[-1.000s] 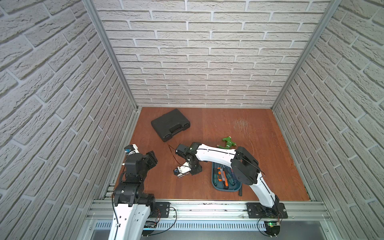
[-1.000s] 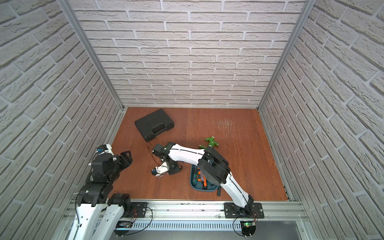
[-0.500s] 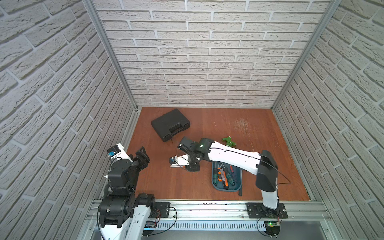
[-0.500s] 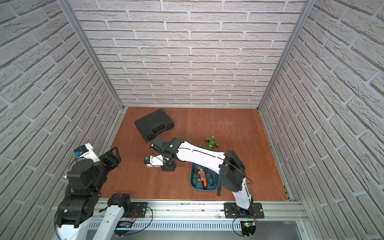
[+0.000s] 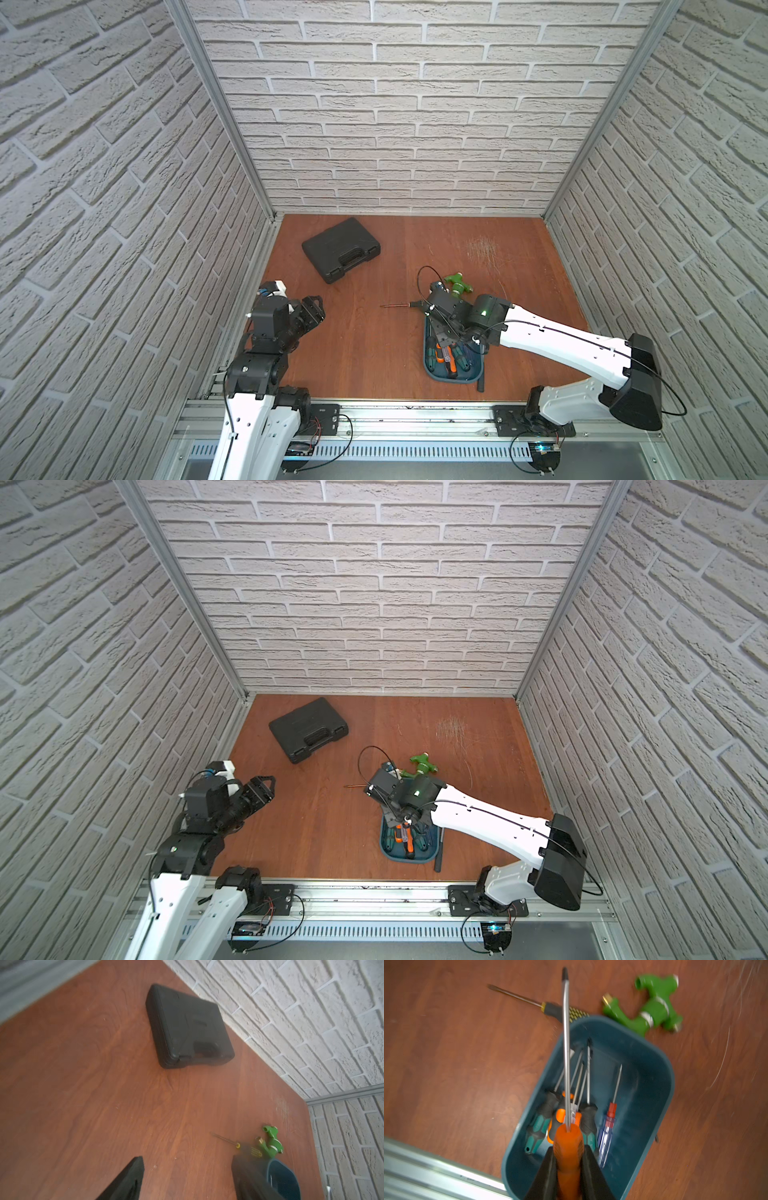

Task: Put the screwdriver on the desktop into the storage box
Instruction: Place the screwdriver in the storage box.

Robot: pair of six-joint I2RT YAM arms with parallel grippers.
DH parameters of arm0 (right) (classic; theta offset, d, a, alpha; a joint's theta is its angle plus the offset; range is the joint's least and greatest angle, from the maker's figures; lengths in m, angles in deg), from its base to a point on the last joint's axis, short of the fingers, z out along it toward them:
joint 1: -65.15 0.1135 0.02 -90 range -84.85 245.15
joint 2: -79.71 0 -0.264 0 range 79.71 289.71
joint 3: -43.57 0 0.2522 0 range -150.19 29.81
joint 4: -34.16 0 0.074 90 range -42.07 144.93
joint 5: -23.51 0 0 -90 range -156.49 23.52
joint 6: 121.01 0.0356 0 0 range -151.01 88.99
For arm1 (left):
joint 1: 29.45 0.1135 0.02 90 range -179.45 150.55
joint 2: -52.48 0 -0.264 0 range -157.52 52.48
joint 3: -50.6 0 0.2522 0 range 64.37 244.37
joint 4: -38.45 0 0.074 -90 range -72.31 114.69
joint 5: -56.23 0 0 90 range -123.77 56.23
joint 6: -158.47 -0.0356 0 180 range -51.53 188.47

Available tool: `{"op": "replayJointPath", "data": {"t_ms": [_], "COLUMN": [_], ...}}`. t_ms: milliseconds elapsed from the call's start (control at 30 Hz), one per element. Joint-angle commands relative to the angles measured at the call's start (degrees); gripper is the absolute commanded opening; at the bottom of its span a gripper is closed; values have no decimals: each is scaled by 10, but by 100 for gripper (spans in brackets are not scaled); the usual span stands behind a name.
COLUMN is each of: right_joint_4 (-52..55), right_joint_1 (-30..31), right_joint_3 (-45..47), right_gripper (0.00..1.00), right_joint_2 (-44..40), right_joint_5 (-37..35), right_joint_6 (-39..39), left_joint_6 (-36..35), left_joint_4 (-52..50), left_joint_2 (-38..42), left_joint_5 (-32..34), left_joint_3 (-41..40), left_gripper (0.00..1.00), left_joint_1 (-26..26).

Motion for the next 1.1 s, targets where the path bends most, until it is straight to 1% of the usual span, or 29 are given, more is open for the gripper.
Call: {"op": "replayJointPath", "data": {"t_ms": [0, 167, 367, 400, 467, 533, 567, 633, 667, 800, 833, 933, 1000, 1067], "right_joint_4": [-38, -63, -85, -87, -89, -88, -91, -93, -92, -71, -70, -88, -115, -169], "right_joint_1": [-3, -7, -10, -9, -10, -9, -10, -9, -10, -9, -8, -8, -7, -8], "right_joint_3": [42, 86, 117, 119, 123, 124, 124, 123, 122, 104, 101, 103, 106, 105], "right_gripper": [2, 4, 15, 18, 30, 55, 63, 72, 74, 74, 74, 74, 73, 70], "right_joint_2": [-21, 9, 19, 21, 28, 31, 29, 19, 10, -37, -55, -113, -143, -158], "right_joint_5": [8, 16, 34, 35, 36, 38, 40, 40, 38, 10, 2, -22, -30, -15], "right_joint_6": [114, 128, 145, 145, 145, 142, 140, 134, 131, 117, 111, 78, 23, -80], "left_joint_6": [50, 71, 86, 86, 88, 85, 84, 82, 82, 92, 98, 119, 136, 157], "left_joint_4": [67, 74, 82, 85, 92, 98, 102, 107, 111, 136, 146, 177, 198, 217], "left_joint_2": [-5, -10, -24, -27, -37, -48, -53, -62, -66, -91, -98, -157, -199, -243], "left_joint_5": [-1, 56, 93, 96, 98, 95, 94, 97, 97, 102, 106, 128, 142, 158], "left_joint_3": [-12, -30, -38, -38, -38, -36, -35, -34, -34, -36, -35, -26, -16, -3], "left_gripper": [72, 73, 74, 74, 74, 74, 75, 75, 76, 76, 76, 74, 73, 68], "left_joint_1": [-42, -110, -154, -158, -163, -169, -172, -179, -182, -203, -214, -257, -289, -320]}}
